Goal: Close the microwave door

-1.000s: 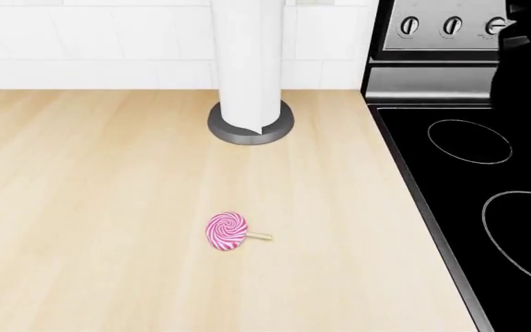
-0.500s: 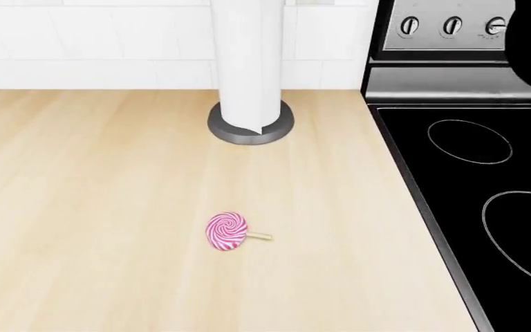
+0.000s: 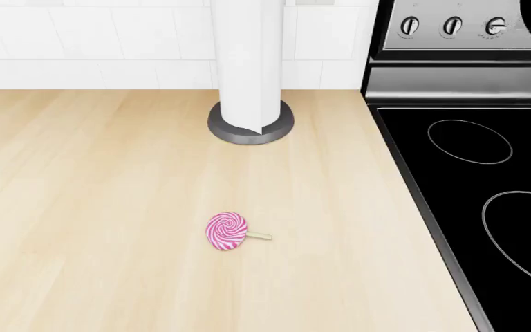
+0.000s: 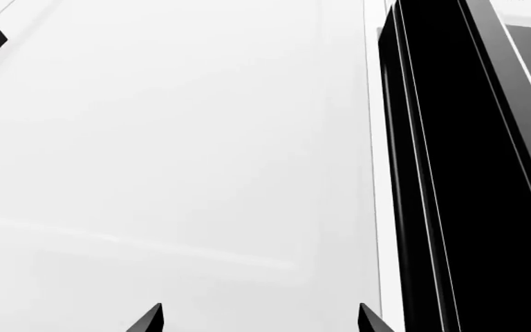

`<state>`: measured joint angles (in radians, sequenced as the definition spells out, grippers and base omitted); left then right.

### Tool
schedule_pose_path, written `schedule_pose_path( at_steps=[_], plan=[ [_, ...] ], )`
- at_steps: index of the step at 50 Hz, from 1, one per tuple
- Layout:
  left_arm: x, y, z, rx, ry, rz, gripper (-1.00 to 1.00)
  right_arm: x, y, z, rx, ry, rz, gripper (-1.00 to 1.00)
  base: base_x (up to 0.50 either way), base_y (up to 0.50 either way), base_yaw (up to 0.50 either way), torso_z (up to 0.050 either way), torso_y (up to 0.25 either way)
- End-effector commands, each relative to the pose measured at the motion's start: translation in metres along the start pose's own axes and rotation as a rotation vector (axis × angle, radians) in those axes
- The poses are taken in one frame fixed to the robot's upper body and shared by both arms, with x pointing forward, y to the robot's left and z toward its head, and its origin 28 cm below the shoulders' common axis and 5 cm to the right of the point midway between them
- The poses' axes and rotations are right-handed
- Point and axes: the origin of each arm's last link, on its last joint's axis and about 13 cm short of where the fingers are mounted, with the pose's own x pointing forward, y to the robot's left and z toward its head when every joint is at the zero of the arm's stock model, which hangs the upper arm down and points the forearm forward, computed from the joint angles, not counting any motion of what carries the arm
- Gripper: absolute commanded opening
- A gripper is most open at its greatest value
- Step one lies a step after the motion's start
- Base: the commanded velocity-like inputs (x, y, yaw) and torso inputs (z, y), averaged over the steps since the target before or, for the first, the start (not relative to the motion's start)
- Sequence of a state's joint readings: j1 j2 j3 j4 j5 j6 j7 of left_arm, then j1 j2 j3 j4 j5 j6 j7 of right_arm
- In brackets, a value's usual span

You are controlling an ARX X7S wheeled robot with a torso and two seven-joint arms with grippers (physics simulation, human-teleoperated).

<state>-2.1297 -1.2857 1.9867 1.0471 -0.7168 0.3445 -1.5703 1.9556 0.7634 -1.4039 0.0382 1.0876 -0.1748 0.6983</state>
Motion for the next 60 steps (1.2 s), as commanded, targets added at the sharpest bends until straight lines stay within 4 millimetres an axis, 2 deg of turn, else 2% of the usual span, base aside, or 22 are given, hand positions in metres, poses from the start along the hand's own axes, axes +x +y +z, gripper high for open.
schedule_pose_path(
  at_steps=[1,8,13,49,60],
  plan=[
    [0.000,0.000,0.000,-0.001,0.000,-0.001,1.00,0.011,-0.005,0.003,-0.012,0.002,-0.005,1.00,0.00,0.00,0.00,0.000,0.000],
    [0.001,0.000,0.001,-0.002,-0.001,-0.001,1.00,0.015,-0.007,0.005,-0.023,0.007,-0.008,1.00,0.00,0.00,0.00,0.000,0.000],
    [0.000,-0.001,0.001,-0.007,-0.001,-0.002,1.00,0.027,-0.012,0.008,-0.051,0.025,0.007,1.00,0.00,0.00,0.00,0.000,0.000],
    [0.001,0.000,0.002,-0.006,0.000,0.000,1.00,0.053,-0.021,0.017,-0.105,0.049,0.028,1.00,0.00,0.00,0.00,0.000,0.000],
    [0.002,0.000,0.002,-0.008,-0.001,0.000,1.00,0.062,-0.024,0.025,-0.124,0.045,0.038,1.00,0.00,0.00,0.00,0.000,0.000]
  ],
)
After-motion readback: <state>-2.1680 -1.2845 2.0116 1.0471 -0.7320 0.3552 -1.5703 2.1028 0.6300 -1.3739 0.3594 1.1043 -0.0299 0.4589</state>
